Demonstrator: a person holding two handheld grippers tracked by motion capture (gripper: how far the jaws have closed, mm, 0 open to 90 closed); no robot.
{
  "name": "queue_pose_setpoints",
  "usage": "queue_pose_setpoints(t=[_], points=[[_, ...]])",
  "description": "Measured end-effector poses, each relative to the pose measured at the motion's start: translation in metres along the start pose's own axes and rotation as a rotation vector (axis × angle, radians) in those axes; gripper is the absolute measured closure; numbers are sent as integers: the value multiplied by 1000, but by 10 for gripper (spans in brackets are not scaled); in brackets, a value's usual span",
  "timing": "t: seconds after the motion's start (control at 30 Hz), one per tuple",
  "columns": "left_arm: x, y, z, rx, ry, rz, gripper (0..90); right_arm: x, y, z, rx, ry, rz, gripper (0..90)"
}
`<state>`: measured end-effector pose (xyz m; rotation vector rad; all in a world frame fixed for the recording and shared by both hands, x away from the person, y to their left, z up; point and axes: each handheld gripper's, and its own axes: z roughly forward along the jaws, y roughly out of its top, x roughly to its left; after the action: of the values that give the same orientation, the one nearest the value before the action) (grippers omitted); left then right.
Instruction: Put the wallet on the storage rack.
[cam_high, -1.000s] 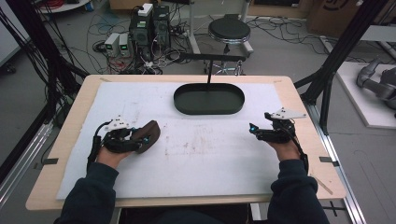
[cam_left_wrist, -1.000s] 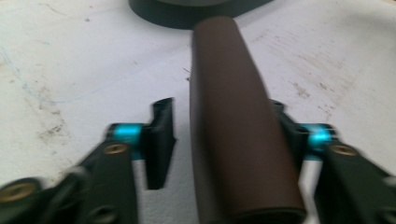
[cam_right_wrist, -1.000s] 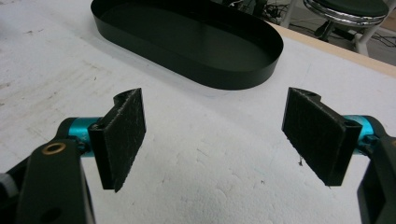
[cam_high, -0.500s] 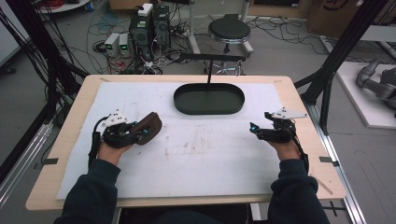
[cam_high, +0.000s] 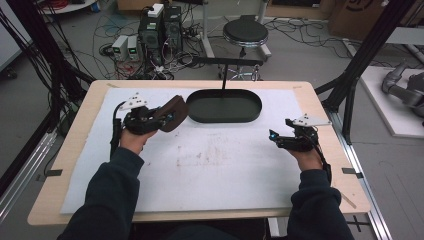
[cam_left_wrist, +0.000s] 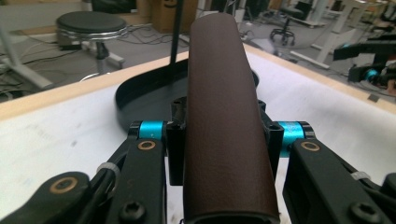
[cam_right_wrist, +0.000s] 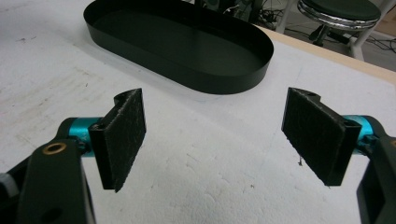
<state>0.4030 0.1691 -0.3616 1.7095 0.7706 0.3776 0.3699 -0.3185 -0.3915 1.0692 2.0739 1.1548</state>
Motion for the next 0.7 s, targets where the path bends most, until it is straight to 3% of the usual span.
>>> queue_pose_setpoints(t=[0.17,0.4,0.7], points=[[1,15,33,33,-51,12,643,0,0,1,2,12,3,217],[-2,32,79,62,-85,44,642,-3,-1,0,-6,18,19,217],[-3,40,140,114,-98,64,637,-5,-1,3,-7,26,26,217]])
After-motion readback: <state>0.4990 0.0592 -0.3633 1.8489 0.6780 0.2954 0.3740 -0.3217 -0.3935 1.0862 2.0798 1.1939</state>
